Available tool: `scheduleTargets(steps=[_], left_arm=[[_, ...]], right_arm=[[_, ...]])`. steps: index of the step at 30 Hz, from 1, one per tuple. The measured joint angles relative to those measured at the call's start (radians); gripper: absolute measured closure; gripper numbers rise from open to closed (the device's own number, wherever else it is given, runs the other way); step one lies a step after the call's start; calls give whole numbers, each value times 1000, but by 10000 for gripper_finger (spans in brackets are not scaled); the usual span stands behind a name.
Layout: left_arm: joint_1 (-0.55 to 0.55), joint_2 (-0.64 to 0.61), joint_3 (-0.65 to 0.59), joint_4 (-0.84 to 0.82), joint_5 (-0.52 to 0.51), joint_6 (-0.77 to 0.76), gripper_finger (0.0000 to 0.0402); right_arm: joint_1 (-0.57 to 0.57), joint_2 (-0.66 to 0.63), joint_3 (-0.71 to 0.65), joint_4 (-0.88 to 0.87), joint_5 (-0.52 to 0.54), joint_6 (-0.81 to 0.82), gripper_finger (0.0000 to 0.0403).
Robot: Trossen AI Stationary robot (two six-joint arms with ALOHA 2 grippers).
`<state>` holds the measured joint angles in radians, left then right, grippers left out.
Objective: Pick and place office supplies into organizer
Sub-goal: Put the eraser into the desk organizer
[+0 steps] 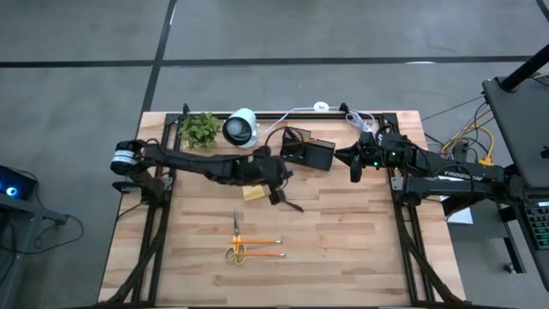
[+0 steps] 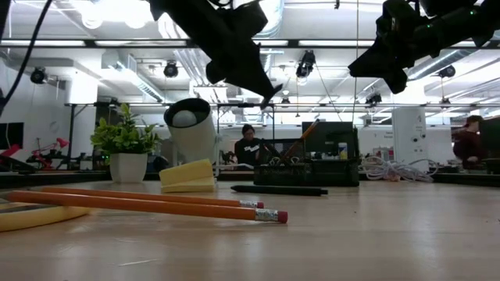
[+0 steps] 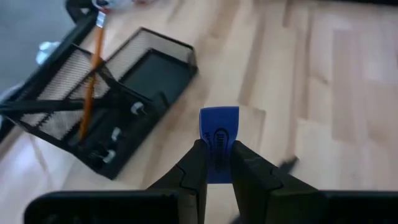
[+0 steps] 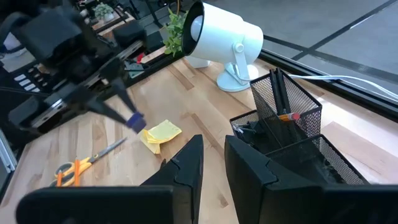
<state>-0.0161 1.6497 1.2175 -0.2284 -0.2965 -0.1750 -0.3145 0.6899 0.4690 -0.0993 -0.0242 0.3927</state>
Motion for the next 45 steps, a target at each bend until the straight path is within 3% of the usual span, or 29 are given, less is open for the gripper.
scheduleTargets(steps=[4,10,15,28,45], left_arm=[[43,0,-4,56,0,4,359],[99,0,-71,274,-1,1,359],[140,0,-98,332,-33,0,359],[174,47,-172,584,-102,-42,359],[179,183,-174,621,-132,-63,359]], right_arm=[[0,0,0,0,0,0,346],[0,0,0,0,0,0,346],[0,0,0,0,0,0,346],[0,0,0,-1,0,2,346],[0,0,0,-1,0,8,346]])
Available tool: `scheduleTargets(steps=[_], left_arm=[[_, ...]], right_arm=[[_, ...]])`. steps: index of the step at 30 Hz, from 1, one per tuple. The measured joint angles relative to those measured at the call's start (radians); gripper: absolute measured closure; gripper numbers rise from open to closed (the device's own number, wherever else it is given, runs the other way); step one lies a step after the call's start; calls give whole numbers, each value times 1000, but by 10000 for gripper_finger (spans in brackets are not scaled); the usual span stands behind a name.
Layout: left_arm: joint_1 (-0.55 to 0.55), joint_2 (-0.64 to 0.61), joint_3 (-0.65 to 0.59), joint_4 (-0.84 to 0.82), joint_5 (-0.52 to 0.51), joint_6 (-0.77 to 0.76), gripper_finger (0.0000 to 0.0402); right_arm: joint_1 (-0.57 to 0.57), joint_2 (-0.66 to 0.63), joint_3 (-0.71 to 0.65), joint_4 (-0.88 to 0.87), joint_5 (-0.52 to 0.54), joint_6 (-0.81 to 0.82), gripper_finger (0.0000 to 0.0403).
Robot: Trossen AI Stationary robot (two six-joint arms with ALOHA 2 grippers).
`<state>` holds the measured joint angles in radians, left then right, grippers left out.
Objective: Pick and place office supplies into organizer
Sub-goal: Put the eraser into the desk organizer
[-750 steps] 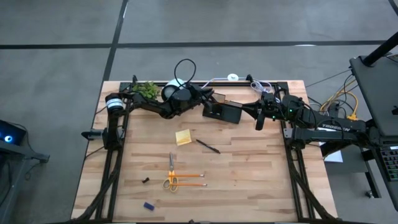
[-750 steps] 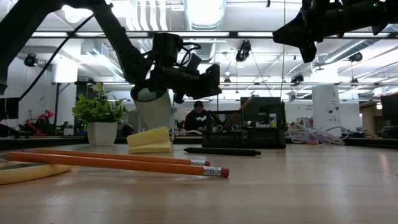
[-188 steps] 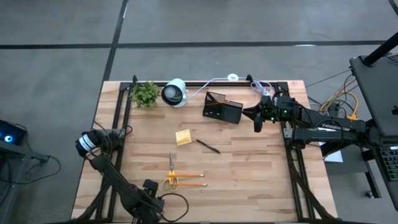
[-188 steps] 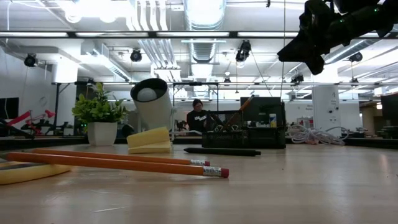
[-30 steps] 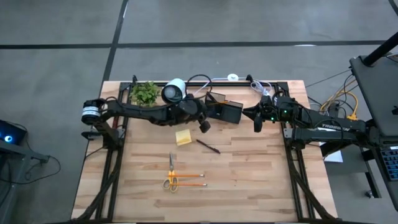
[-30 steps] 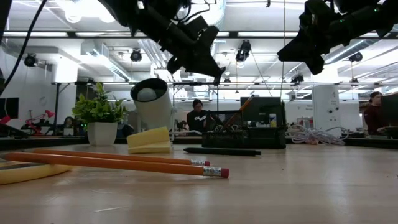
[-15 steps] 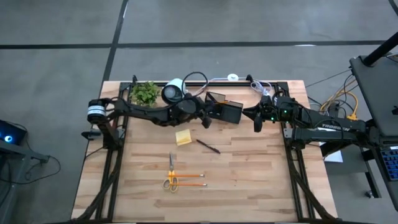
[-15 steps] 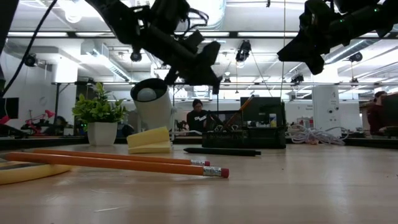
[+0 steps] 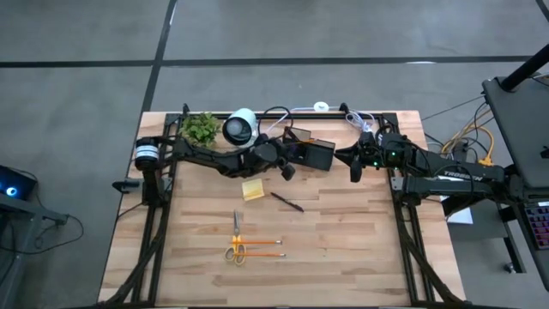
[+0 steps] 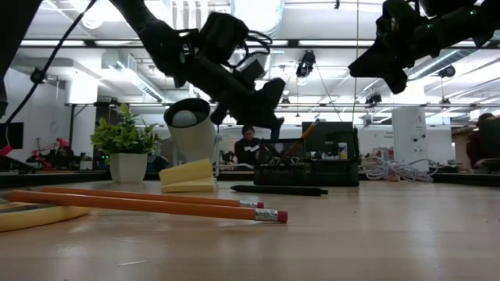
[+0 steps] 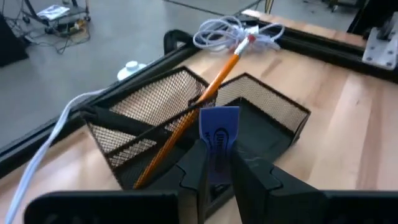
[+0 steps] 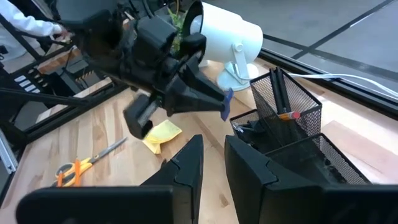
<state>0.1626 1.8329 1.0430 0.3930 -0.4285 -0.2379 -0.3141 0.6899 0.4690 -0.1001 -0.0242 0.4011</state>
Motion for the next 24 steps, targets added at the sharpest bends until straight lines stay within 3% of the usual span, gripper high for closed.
scheduleTargets(steps=[24], left_arm=[[34,11,-15,-40,-58,-10,359]], right_arm=[[0,0,0,0,-1,2,346]])
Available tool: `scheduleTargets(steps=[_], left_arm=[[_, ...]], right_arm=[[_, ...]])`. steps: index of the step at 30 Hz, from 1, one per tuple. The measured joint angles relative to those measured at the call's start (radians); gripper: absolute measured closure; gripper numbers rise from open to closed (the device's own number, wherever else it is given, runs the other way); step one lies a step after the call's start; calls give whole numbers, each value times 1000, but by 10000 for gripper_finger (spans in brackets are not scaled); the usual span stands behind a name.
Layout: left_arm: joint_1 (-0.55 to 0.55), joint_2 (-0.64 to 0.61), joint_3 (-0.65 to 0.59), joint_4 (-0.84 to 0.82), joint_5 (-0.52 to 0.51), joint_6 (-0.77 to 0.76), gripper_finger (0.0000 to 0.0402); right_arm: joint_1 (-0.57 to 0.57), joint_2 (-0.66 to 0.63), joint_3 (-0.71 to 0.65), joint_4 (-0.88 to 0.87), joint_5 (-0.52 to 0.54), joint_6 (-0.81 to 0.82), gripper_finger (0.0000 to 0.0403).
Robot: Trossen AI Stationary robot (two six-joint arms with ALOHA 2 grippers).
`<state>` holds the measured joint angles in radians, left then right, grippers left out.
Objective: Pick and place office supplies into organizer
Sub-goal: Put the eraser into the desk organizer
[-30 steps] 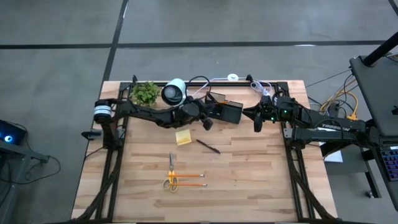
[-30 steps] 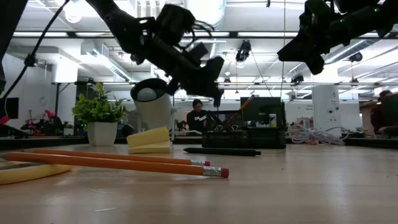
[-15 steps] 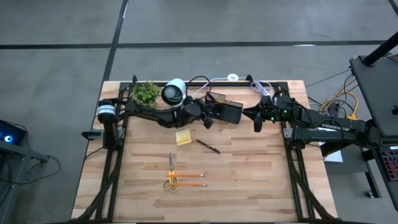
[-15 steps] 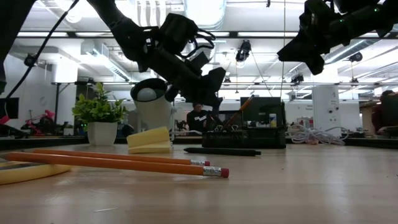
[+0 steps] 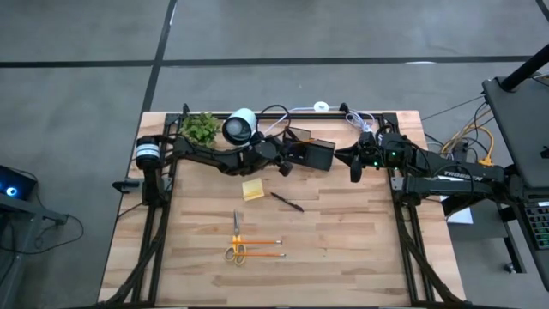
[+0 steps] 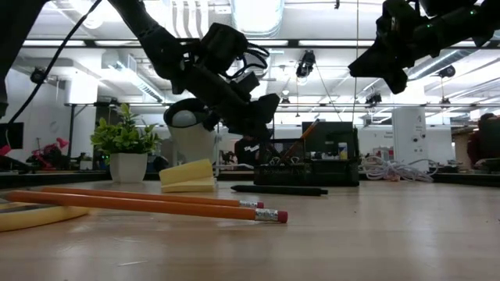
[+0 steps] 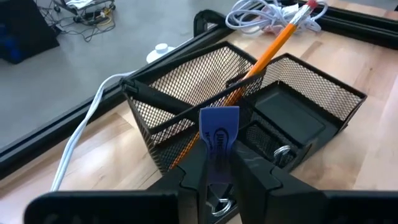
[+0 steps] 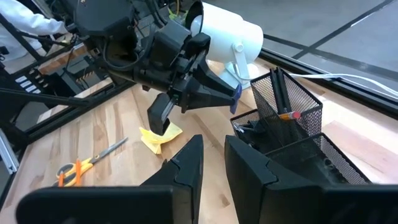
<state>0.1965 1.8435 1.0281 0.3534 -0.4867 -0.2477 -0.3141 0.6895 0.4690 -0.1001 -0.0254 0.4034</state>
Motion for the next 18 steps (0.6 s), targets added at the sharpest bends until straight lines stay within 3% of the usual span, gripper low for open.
scheduleTargets(steps=[18], left_arm=[[44,0,-5,-6,104,-88,359]], right_arm=[[0,0,0,0,0,-3,346]])
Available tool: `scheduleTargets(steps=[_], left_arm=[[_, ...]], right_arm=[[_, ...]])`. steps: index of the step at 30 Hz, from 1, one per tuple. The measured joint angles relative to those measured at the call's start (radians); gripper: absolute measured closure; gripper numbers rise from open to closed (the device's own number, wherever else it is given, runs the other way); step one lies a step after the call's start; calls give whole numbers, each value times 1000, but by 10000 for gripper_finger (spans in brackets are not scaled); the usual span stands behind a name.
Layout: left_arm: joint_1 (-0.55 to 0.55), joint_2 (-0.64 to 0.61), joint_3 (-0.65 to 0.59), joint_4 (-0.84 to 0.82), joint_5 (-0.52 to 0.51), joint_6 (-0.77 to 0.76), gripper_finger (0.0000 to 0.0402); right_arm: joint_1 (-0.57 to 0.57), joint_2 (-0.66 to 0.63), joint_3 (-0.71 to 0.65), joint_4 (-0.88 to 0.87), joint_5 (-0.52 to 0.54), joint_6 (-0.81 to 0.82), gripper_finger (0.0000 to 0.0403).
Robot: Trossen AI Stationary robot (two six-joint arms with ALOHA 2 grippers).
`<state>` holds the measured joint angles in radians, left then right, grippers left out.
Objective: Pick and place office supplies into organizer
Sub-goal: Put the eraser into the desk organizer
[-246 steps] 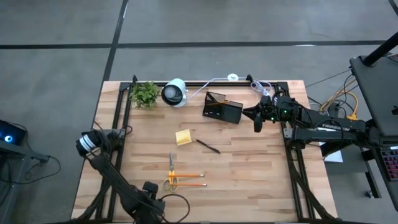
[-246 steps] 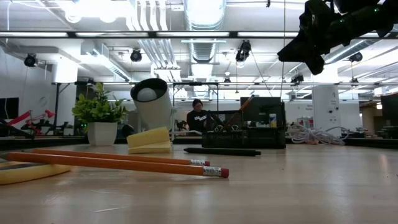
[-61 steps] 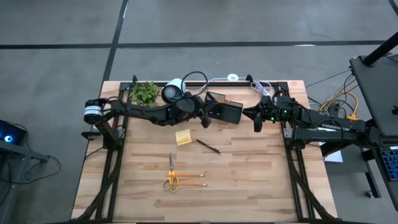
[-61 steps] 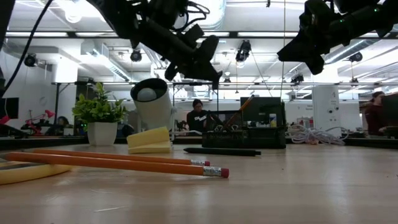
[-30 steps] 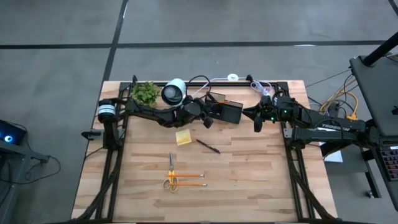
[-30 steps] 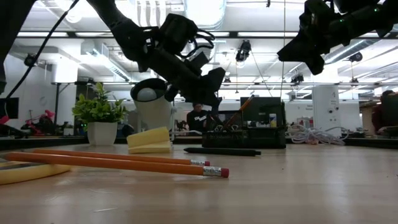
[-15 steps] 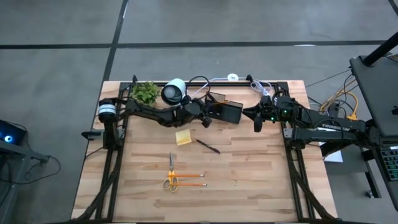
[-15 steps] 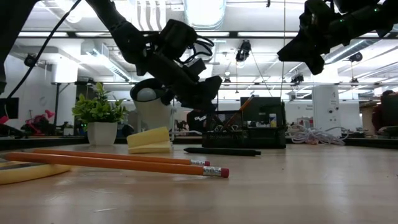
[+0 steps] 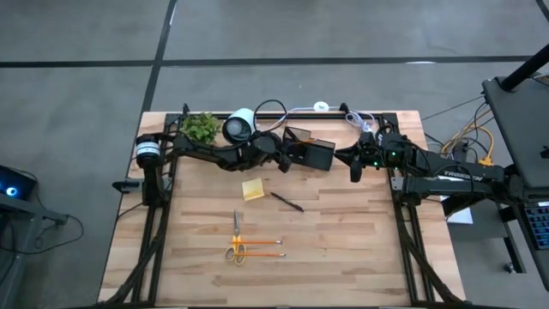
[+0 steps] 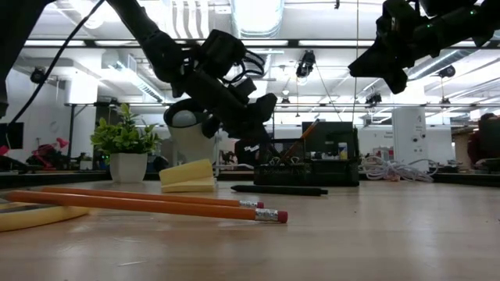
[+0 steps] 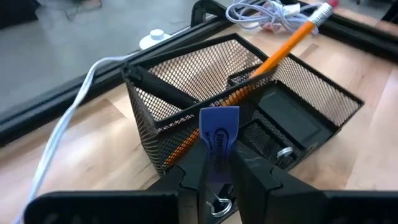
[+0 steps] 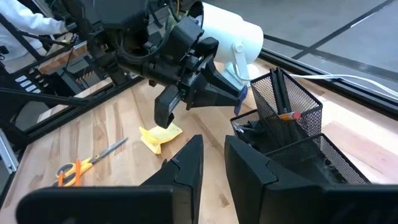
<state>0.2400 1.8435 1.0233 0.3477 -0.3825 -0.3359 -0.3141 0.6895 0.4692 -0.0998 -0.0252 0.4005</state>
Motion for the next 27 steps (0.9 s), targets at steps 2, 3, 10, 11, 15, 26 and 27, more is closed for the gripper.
scheduleTargets(steps=[2,3,10,11,15,26,27], left_arm=[[5,0,0,0,8,-28,359],[5,0,0,0,8,-46,359],[4,0,6,-17,16,-152,359],[4,0,10,-28,16,-161,359],[4,0,17,-69,21,-246,359],[2,12,26,-92,72,-261,359],[2,18,27,-92,75,-260,359]], right_arm=[[0,0,0,0,0,0,346],[0,0,0,0,0,0,346],[0,0,0,0,0,0,346],[0,0,0,0,0,0,346],[0,0,0,0,1,0,346],[0,0,0,0,1,0,346],[0,0,0,0,1,0,346]])
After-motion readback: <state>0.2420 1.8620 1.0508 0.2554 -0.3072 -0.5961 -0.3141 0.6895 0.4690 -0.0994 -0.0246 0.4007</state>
